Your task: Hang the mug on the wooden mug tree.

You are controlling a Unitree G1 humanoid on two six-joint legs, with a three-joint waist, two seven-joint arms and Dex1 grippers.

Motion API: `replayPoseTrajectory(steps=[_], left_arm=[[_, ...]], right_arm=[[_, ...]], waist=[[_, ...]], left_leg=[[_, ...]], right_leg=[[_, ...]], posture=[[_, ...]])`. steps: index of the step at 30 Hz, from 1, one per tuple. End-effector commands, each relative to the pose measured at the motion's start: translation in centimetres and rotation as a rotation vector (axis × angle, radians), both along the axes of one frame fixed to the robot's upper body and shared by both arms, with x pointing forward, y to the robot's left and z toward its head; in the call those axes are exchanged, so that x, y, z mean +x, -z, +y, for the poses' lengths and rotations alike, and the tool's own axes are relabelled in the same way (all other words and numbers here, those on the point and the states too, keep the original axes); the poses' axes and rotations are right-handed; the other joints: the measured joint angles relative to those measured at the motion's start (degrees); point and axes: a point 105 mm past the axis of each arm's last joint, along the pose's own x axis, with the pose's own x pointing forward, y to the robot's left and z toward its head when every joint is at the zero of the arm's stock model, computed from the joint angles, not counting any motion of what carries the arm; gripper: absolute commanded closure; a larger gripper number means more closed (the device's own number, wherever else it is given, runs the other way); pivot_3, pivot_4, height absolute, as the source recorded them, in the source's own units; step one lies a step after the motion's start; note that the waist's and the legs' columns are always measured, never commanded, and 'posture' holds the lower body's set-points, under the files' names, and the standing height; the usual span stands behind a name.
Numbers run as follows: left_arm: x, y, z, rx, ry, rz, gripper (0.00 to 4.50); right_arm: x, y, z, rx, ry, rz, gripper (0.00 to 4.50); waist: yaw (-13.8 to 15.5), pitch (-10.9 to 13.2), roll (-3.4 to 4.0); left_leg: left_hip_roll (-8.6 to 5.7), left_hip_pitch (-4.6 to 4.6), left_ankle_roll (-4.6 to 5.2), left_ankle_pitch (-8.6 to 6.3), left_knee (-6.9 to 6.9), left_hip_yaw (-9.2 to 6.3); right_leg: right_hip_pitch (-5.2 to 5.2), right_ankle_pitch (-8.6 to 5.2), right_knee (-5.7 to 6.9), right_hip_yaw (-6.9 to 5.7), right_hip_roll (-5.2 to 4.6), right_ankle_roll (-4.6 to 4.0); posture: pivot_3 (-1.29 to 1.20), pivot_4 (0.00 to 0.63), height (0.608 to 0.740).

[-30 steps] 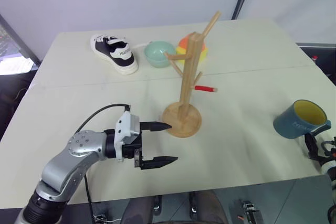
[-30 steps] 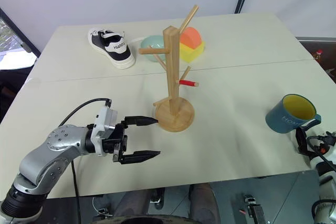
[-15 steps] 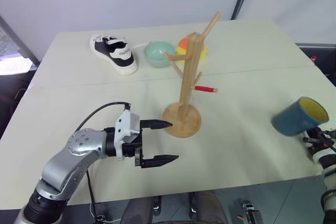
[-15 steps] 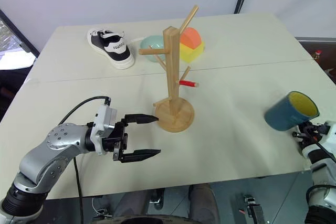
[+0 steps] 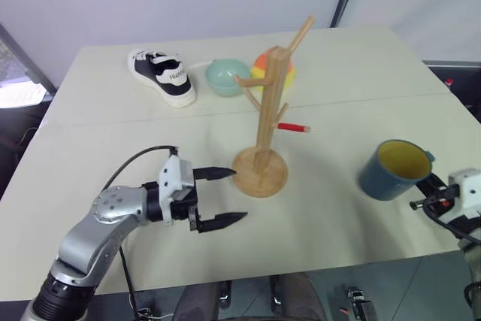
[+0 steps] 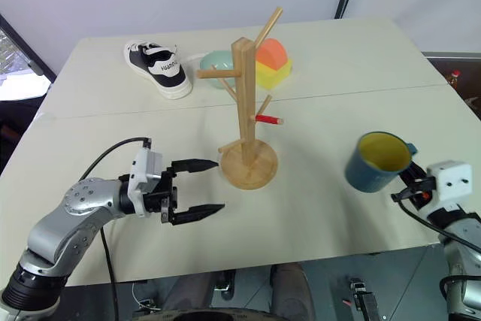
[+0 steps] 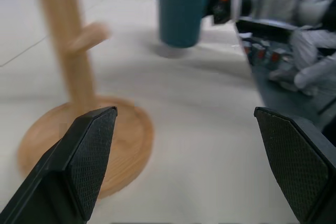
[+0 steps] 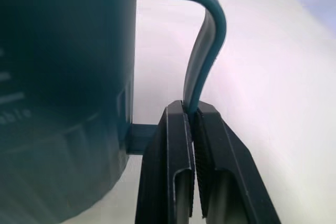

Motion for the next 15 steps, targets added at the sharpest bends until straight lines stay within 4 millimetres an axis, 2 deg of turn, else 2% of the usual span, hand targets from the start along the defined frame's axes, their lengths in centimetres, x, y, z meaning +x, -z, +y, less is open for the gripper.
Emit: replayPoseTrajectory(steps=[1, 6, 8, 15], left_arm=[[1.3, -1.1, 1.3, -0.02, -0.057, -0.061, 0.0], [2.8, -1.5, 2.5, -0.019, -0.093, -0.087, 0.0], [3.2, -1.8, 2.8, -0.024, -0.098, -0.095, 0.0], [3.4, -2.4, 2.8, -0.032, -0.083, -0.116, 0.0]], right_arm=[[-0.2, -3.1, 4.9, -0.166, -0.21, -0.058, 4.48], [-0.7, -4.7, 9.6, -0.335, -0.407, -0.067, 4.48], [-0.7, -5.5, 10.8, -0.372, -0.453, -0.089, 4.48], [-0.5, -7.1, 12.4, -0.455, -0.523, -0.118, 4.48]], waist=[[0.2, 0.0, -0.04], [0.3, 0.1, -0.15], [0.2, 0.1, -0.22], [0.3, 0.3, -0.5]], left_leg=[[0.0, 0.0, 0.0, 0.0, -0.01, 0.0], [0.01, -0.14, -0.01, -0.01, -0.04, 0.0], [0.01, -0.21, -0.01, -0.01, -0.04, 0.0], [0.0, -0.24, 0.01, -0.02, -0.09, 0.05]], right_leg=[[0.01, 0.0, 0.0, 0.0, 0.0, 0.01], [-0.02, -0.01, -0.07, 0.0, -0.03, 0.01], [-0.07, -0.01, -0.14, 0.0, -0.04, 0.0], [-0.19, 0.12, -0.16, -0.07, -0.05, -0.21]], posture=[[0.0, 0.15, 0.736], [0.0, 0.15, 0.736], [0.0, 0.15, 0.736], [0.0, 0.15, 0.736]])
